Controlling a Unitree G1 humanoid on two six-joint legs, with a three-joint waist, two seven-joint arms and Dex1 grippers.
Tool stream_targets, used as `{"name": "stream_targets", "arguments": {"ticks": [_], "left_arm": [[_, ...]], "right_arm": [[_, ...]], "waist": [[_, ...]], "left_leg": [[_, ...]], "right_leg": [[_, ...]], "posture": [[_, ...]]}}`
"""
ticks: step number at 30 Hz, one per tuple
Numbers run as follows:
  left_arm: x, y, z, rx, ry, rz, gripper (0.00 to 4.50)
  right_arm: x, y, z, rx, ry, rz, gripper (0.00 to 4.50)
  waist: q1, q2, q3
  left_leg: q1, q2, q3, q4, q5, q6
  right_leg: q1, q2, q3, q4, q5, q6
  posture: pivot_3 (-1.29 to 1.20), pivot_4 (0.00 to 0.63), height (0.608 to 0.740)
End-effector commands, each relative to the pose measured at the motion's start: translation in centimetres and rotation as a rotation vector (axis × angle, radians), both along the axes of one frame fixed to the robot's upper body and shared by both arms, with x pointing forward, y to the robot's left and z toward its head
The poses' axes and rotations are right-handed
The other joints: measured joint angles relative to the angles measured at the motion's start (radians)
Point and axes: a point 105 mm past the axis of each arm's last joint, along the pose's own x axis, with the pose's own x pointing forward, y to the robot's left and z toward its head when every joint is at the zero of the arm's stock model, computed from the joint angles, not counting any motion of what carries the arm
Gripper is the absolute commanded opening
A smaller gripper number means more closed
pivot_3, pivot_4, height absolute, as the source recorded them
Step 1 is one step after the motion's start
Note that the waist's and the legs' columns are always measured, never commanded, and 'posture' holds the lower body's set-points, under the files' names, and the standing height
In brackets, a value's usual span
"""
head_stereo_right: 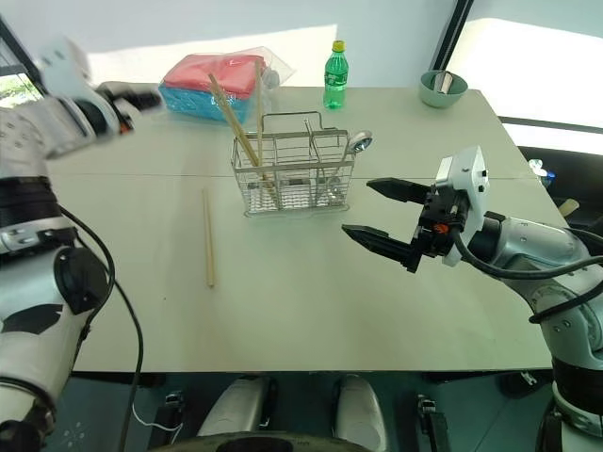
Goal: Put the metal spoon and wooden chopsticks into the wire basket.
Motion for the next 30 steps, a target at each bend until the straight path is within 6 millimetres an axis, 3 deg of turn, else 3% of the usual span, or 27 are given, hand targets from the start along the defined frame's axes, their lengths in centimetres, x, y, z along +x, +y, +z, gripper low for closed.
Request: {"name": "stream_targets", "arguments": {"ticks": [1,4,14,22,26,30], "left_arm": [[-0.2,-0.5,-1.3,0.056,0.059,-0.050,4.47],[-0.2,-0.9,-3.7,0.084,0.131,-0.064,4.47],[0.2,-4.1,-10.1,0.022,0.312,-0.094,4.47],[1.1,-6.1,-11.9,-0.052,0.366,-0.075,4.47],[1.3,-6.1,-11.9,-0.047,0.371,-0.061,2.62],[1.3,-5.7,-11.8,-0.028,0.375,-0.048,0.48]], "right_arm": [[0.1,0.2,0.4,-0.001,-0.038,0.008,4.50],[-0.1,0.4,0.2,-0.001,-0.041,0.015,4.50],[-0.6,0.9,0.0,0.028,-0.044,0.010,4.50],[-0.9,1.1,-0.1,0.042,-0.040,0.000,4.50],[-0.9,1.0,0.0,0.044,-0.042,-0.006,4.50],[-0.9,1.0,0.1,0.045,-0.043,-0.010,4.50]], "waist": [[-0.001,0.000,0.000],[-0.002,0.000,0.000],[0.003,0.000,0.000],[0.016,0.003,-0.002],[0.028,0.003,-0.002],[0.030,0.003,-0.002]], "left_leg": [[-0.001,0.000,0.000,0.000,0.000,0.000],[-0.001,0.001,0.000,-0.002,0.004,-0.008],[-0.002,0.001,0.000,-0.002,0.003,-0.005],[0.000,0.001,0.000,-0.001,0.003,-0.005],[0.001,0.001,0.000,-0.001,0.002,-0.005],[0.000,-0.001,0.000,-0.001,0.002,-0.005]], "right_leg": [[-0.001,0.000,0.000,0.000,0.000,0.000],[-0.003,0.000,0.001,0.000,0.000,0.000],[-0.003,-0.001,0.001,0.000,0.000,0.000],[0.000,-0.001,0.000,0.000,0.000,0.000],[-0.001,-0.001,0.000,0.000,0.000,0.000],[0.000,-0.003,0.000,0.000,0.000,0.000]], "posture": [[0.00,0.150,0.667],[0.00,0.150,0.667],[0.00,0.150,0.667],[0.00,0.150,0.667],[0.00,0.150,0.667],[0.00,0.150,0.667]]}}
